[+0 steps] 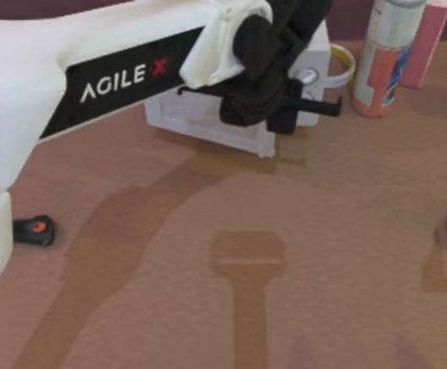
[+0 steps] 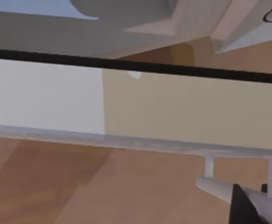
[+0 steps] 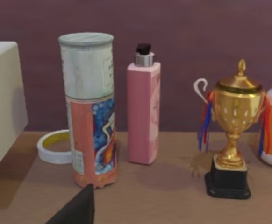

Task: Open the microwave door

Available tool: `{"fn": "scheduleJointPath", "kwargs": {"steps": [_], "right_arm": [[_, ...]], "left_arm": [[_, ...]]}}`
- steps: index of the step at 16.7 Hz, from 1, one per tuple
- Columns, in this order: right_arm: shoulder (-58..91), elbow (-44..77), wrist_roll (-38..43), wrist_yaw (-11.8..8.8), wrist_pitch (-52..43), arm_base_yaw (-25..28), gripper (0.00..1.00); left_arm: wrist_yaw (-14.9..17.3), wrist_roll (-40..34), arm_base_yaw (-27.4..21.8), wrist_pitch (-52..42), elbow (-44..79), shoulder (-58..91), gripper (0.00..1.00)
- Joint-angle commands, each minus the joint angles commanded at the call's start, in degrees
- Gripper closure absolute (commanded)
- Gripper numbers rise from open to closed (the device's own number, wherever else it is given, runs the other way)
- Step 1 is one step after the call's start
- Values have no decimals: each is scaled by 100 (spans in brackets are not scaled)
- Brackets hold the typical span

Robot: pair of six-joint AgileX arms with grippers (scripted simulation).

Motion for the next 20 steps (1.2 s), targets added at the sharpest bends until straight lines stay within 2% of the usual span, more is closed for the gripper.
{"fn": "scheduleJointPath", "kwargs": {"steps": [20], "right_arm": [[0,0,0,0,0,0,0]], "left_arm": [[50,150,35,92,-200,-120,100]]}}
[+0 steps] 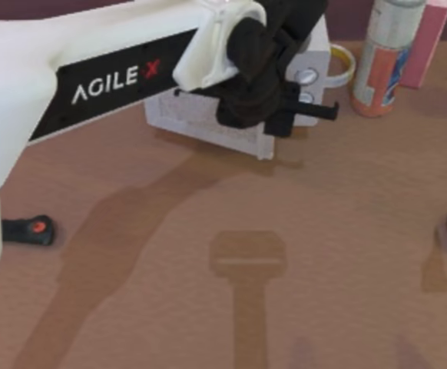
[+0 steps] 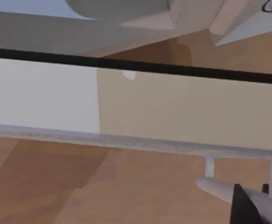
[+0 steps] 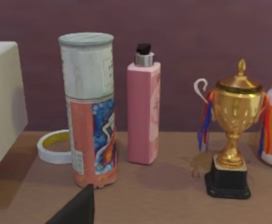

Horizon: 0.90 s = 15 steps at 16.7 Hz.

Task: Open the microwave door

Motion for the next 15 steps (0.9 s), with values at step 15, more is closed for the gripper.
{"fn": "scheduleJointPath", "kwargs": {"steps": [15], "right_arm": [[0,0,0,0,0,0,0]], "left_arm": [[179,341,51,220,-445,-290,100]]}}
